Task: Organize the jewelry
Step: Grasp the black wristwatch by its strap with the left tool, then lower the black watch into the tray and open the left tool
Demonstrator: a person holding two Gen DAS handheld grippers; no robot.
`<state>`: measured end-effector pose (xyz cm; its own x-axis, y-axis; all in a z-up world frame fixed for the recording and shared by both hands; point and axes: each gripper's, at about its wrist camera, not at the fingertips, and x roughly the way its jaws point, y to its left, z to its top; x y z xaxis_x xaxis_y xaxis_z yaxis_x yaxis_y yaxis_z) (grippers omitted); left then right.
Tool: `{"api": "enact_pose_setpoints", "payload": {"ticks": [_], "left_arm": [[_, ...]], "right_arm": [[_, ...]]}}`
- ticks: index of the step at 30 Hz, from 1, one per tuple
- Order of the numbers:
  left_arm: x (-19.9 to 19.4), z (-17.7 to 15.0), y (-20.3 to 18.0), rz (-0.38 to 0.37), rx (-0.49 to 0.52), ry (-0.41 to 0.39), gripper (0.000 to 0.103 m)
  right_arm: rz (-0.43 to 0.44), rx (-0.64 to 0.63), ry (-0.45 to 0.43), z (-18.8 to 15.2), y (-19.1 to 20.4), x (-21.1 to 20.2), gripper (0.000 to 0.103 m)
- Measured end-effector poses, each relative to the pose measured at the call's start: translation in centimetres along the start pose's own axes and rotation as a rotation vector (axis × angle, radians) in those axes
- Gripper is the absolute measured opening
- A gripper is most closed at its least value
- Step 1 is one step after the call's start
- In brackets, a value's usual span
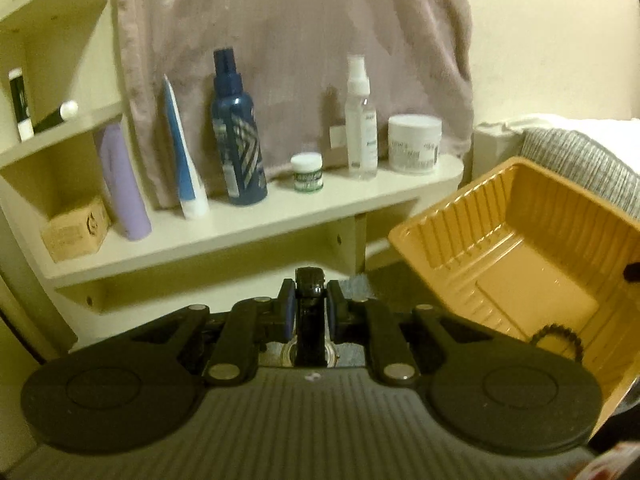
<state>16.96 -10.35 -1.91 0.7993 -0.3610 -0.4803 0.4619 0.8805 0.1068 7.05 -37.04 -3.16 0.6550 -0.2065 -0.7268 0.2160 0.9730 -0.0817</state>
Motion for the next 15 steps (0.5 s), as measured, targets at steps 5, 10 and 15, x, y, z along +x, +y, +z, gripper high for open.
{"api": "enact_pose_setpoints", "payload": {"ticks": [5, 10, 15], "left_arm": [[-1.0, 0.9, -0.9, -0.021, 0.012, -0.034, 0.014], [-1.8, 1.7, -2.6, -0.075, 0.021, -0.053, 0.014], [-2.2, 2.2, -4.9, -0.158, 0.018, -0.059, 0.014]], "right_arm": [[0.000, 0.000, -0.002, 0.0, 0.0, -0.1, 0.006], [-0.001, 0.000, -0.002, 0.0, 0.0, -0.1, 0.006], [-0.002, -0.001, -0.001, 0.0, 0.0, -0.1, 0.006]]}}
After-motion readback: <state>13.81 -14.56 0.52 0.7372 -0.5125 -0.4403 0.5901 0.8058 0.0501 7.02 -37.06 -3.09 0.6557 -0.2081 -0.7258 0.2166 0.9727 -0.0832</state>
